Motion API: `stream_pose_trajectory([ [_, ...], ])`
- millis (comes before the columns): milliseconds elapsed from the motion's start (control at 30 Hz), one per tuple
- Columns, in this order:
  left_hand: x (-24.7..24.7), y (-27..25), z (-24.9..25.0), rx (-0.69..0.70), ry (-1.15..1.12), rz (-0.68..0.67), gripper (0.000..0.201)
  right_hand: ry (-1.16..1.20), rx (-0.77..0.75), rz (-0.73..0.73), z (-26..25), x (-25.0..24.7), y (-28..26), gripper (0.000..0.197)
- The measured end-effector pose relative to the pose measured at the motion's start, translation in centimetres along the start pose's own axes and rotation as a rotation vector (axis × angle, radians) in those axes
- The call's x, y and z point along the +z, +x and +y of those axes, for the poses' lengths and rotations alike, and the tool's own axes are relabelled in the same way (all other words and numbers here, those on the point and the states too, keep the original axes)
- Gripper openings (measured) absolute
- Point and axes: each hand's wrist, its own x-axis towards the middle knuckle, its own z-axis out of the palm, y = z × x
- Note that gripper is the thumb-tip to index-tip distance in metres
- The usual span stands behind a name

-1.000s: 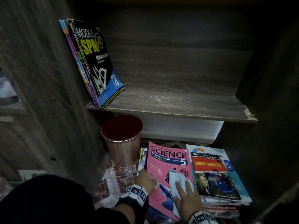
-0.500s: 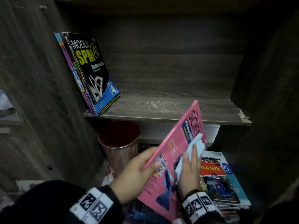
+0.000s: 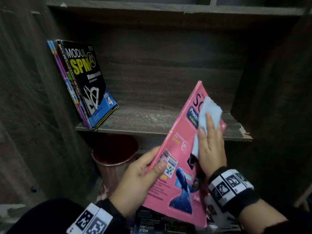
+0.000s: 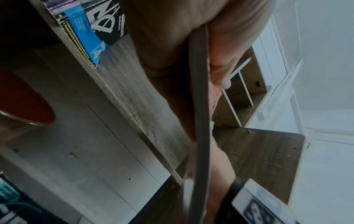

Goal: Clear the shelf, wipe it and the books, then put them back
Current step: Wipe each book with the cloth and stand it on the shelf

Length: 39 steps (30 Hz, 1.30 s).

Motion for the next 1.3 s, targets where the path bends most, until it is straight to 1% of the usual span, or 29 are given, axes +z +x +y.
stream_pose_trajectory([
  [33, 0.0, 0.3, 0.1, 0.024, -0.021, 0.033, 0.041, -0.041, 0.066, 0.007, 0.8, 0.5, -0.6, 0.051],
  [67, 0.0, 0.5, 0.2, 0.052, -0.038, 0.070, 0.039, -0.089, 0.016, -0.015, 0.8, 1.4, -1.7, 0.060],
  [100, 0.0, 0.8, 0.3, 0.080, -0.044, 0.109, 0.037, -0.147, -0.133, -0.031, 0.5, 2.6, -3.1, 0.071],
  [133, -0.2, 1.0, 0.2, 0.099, -0.037, 0.142, 0.036, -0.177, -0.290, -0.079, -0.2, 3.6, -4.4, 0.073],
  [167, -0.3, 1.1, 0.2, 0.109, -0.028, 0.161, 0.034, -0.096, -0.356, -0.150, -1.2, 4.3, -5.6, 0.064],
  [200, -0.5, 1.2, 0.1, 0.111, -0.020, 0.162, 0.035, -0.031, -0.401, -0.188, -2.0, 4.8, -6.3, 0.053],
  [233, -0.6, 1.2, 0.0, 0.106, -0.004, 0.153, 0.037, 0.032, -0.386, -0.203, -2.3, 5.0, -6.3, 0.048],
  [267, -0.7, 1.3, -0.3, 0.092, 0.014, 0.135, 0.041, 0.029, -0.361, -0.185, -2.7, 5.0, -5.8, 0.048],
  [367, -0.5, 1.0, -1.4, 0.019, 0.041, 0.057, 0.051, 0.043, -0.256, -0.083, -0.8, 3.9, -2.3, 0.046],
  [400, -0.4, 0.9, -1.7, 0.002, 0.045, 0.034, 0.053, 0.036, -0.200, -0.032, 0.1, 3.5, -0.8, 0.047],
  [467, -0.1, 0.8, -1.8, -0.024, 0.041, 0.000, 0.052, 0.061, 0.004, 0.063, 1.0, 2.2, 1.7, 0.050],
  [500, 0.0, 0.7, -1.8, -0.037, 0.036, -0.020, 0.051, 0.054, 0.095, 0.086, 1.0, 1.9, 2.1, 0.050],
  [533, 0.1, 0.8, -1.8, -0.047, 0.034, -0.035, 0.050, 0.056, 0.150, 0.099, 0.5, 1.8, 1.9, 0.048],
  [567, 0.1, 0.8, -1.7, -0.050, 0.035, -0.037, 0.050, 0.028, 0.093, 0.103, 0.1, 2.1, 1.1, 0.047],
  [633, 0.2, 1.0, -2.0, -0.040, 0.057, -0.012, 0.052, -0.015, -0.121, 0.058, -1.2, 3.0, -1.3, 0.049],
  [667, 0.2, 1.1, -2.1, -0.032, 0.069, -0.001, 0.053, -0.021, -0.200, -0.022, -1.7, 3.4, -2.4, 0.048],
  [700, 0.3, 1.1, -2.2, -0.027, 0.071, 0.005, 0.053, 0.022, -0.219, -0.082, -2.0, 3.4, -3.1, 0.047],
  [733, 0.2, 1.0, -2.3, -0.030, 0.066, 0.003, 0.054, 0.052, -0.182, -0.114, -2.1, 3.2, -3.1, 0.048],
  [767, 0.3, 1.0, -2.2, -0.036, 0.054, -0.002, 0.054, 0.075, -0.142, -0.113, -2.2, 2.8, -2.7, 0.047],
  [833, 0.3, 0.9, -1.9, -0.043, 0.019, -0.015, 0.052, 0.145, -0.066, -0.049, -1.2, 2.0, -1.1, 0.041],
  [933, 0.3, 0.8, -1.5, -0.011, 0.017, 0.005, 0.049, 0.288, 0.221, 0.076, 0.8, 1.3, 1.2, 0.046],
  [967, 0.3, 0.9, -1.4, 0.003, 0.008, 0.014, 0.050, 0.299, 0.299, 0.084, 1.3, 1.6, 1.2, 0.048],
  [1000, 0.3, 0.9, -1.4, 0.017, -0.001, 0.029, 0.051, 0.294, 0.328, 0.071, 1.2, 2.1, 0.6, 0.051],
  [1033, 0.4, 1.0, -1.4, 0.037, -0.004, 0.054, 0.051, 0.285, 0.308, 0.039, 1.0, 3.0, -0.6, 0.053],
  [1067, 0.4, 1.0, -1.4, 0.059, 0.000, 0.090, 0.049, 0.279, 0.252, -0.016, 0.4, 4.0, -2.3, 0.054],
  [1133, 0.2, 1.2, -1.5, 0.100, 0.010, 0.171, 0.043, 0.281, 0.095, -0.142, -1.3, 5.5, -6.1, 0.051],
  [1200, 0.1, 1.3, -1.5, 0.119, 0.030, 0.208, 0.041, 0.183, -0.069, -0.266, -2.7, 5.8, -8.5, 0.049],
  [1267, 0.3, 1.3, -1.4, 0.108, 0.059, 0.195, 0.039, 0.057, -0.234, -0.236, -2.8, 5.1, -8.0, 0.048],
  [1300, 0.6, 1.2, -1.3, 0.098, 0.071, 0.177, 0.036, 0.011, -0.294, -0.174, -2.7, 4.5, -7.0, 0.049],
])
